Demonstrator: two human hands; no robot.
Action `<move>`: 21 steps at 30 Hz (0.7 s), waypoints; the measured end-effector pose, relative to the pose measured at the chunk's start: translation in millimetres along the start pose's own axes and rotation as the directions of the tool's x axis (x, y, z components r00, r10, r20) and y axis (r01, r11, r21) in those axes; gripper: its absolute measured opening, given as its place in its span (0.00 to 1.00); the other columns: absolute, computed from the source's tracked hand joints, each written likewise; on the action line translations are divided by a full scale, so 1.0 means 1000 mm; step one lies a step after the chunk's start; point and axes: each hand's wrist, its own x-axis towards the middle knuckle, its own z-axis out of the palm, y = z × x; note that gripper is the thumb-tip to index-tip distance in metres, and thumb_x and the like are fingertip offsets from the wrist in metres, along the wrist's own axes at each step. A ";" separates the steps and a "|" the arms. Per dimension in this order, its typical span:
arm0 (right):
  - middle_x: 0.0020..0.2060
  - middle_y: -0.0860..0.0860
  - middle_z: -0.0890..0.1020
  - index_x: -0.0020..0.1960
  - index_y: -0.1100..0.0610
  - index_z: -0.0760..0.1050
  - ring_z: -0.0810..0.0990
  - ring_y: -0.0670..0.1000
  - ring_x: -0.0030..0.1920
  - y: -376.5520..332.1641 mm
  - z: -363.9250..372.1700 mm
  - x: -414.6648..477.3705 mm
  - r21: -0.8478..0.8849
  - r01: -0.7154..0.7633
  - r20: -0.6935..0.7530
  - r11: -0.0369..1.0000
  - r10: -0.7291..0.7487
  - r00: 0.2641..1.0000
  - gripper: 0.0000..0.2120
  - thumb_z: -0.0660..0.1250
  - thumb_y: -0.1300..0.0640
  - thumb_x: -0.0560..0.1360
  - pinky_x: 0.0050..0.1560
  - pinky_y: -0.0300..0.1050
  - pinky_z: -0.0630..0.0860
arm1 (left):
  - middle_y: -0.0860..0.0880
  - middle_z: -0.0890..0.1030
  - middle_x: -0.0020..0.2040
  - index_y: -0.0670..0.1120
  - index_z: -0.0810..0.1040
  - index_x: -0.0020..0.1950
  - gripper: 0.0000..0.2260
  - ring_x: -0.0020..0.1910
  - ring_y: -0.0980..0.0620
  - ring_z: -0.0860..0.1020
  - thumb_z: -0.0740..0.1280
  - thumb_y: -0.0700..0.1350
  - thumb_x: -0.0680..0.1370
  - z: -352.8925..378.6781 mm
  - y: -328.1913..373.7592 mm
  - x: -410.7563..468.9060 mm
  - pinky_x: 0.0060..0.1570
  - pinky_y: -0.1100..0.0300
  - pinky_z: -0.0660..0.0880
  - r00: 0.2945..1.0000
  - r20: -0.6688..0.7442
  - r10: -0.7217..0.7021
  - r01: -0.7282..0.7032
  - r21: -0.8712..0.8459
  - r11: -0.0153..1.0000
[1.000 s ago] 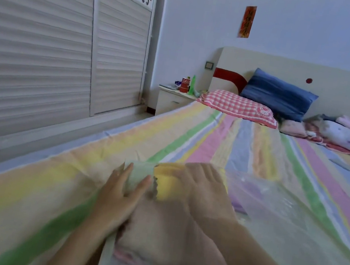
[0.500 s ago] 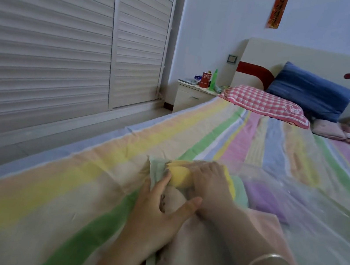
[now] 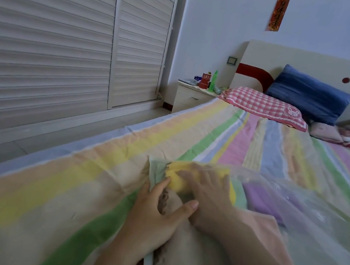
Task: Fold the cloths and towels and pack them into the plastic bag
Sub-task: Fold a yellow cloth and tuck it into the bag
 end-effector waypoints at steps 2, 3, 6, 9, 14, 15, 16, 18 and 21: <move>0.77 0.49 0.51 0.75 0.36 0.43 0.50 0.58 0.76 0.001 -0.002 0.009 0.013 0.028 0.133 1.000 -0.030 0.991 0.36 0.58 0.43 0.73 0.70 0.71 0.46 | 0.57 0.60 0.75 0.62 0.63 0.74 0.40 0.71 0.60 0.64 0.70 0.71 0.64 0.000 -0.001 0.001 0.65 0.63 0.63 1.000 -0.004 0.004 -0.004 0.032 0.999; 0.77 0.48 0.49 0.75 0.34 0.40 0.49 0.58 0.76 0.000 -0.001 0.014 0.000 0.044 0.145 0.999 -0.043 0.988 0.38 0.61 0.44 0.74 0.69 0.72 0.46 | 0.57 0.60 0.76 0.62 0.63 0.74 0.40 0.71 0.60 0.63 0.70 0.70 0.65 0.000 -0.001 0.001 0.65 0.63 0.63 1.000 -0.006 0.005 -0.005 0.050 0.999; 0.77 0.46 0.48 0.73 0.31 0.37 0.50 0.58 0.76 -0.003 0.008 0.029 -0.052 0.051 0.173 0.997 -0.041 0.984 0.37 0.59 0.41 0.75 0.68 0.73 0.49 | 0.56 0.57 0.77 0.61 0.62 0.74 0.40 0.73 0.58 0.61 0.69 0.70 0.66 0.002 0.001 -0.001 0.67 0.61 0.62 1.000 0.000 -0.009 0.009 0.105 0.994; 0.76 0.48 0.54 0.73 0.28 0.42 0.54 0.59 0.75 -0.007 0.010 0.046 -0.061 -0.028 0.257 0.998 0.043 0.965 0.29 0.54 0.39 0.78 0.67 0.73 0.51 | 0.55 0.56 0.77 0.60 0.61 0.75 0.40 0.73 0.57 0.61 0.68 0.70 0.66 0.002 0.003 -0.002 0.67 0.61 0.62 1.000 0.003 -0.013 0.012 0.152 0.988; 0.73 0.51 0.59 0.74 0.30 0.46 0.58 0.61 0.74 -0.014 0.013 0.067 -0.053 -0.079 0.292 0.995 0.091 0.952 0.26 0.53 0.38 0.79 0.68 0.74 0.50 | 0.56 0.58 0.76 0.59 0.62 0.75 0.39 0.73 0.57 0.62 0.69 0.68 0.67 -0.002 0.003 -0.001 0.65 0.64 0.61 1.000 0.012 -0.012 0.010 0.138 0.990; 0.74 0.51 0.58 0.74 0.30 0.45 0.57 0.60 0.74 -0.014 0.019 0.066 -0.050 -0.090 0.279 0.995 0.100 0.955 0.27 0.53 0.40 0.79 0.68 0.74 0.49 | 0.56 0.58 0.76 0.59 0.62 0.75 0.40 0.73 0.57 0.62 0.70 0.69 0.66 -0.003 0.003 -0.001 0.65 0.63 0.62 0.999 0.028 -0.018 0.014 0.145 0.989; 0.75 0.50 0.56 0.75 0.32 0.42 0.55 0.59 0.75 -0.012 0.023 0.062 -0.049 -0.096 0.266 0.994 0.105 0.958 0.28 0.53 0.41 0.80 0.69 0.73 0.48 | 0.56 0.57 0.77 0.59 0.62 0.75 0.43 0.73 0.57 0.62 0.70 0.72 0.64 -0.004 0.003 -0.001 0.67 0.62 0.62 0.999 0.046 -0.028 0.020 0.156 0.988; 0.78 0.49 0.48 0.76 0.37 0.38 0.48 0.56 0.77 -0.004 0.028 0.047 -0.044 -0.082 0.223 0.996 0.090 0.971 0.34 0.55 0.40 0.78 0.71 0.71 0.46 | 0.56 0.53 0.78 0.60 0.61 0.75 0.49 0.75 0.55 0.59 0.67 0.76 0.57 -0.006 0.006 -0.002 0.72 0.56 0.62 0.996 0.069 -0.049 0.035 0.202 0.979; 0.78 0.51 0.46 0.78 0.47 0.39 0.45 0.54 0.78 0.006 0.015 0.004 0.019 -0.048 0.089 0.999 0.046 0.995 0.44 0.44 0.30 0.68 0.74 0.61 0.44 | 0.56 0.39 0.79 0.57 0.58 0.77 0.47 0.78 0.52 0.48 0.66 0.74 0.62 -0.012 0.020 -0.006 0.75 0.50 0.55 0.996 0.091 -0.024 -0.014 0.397 0.918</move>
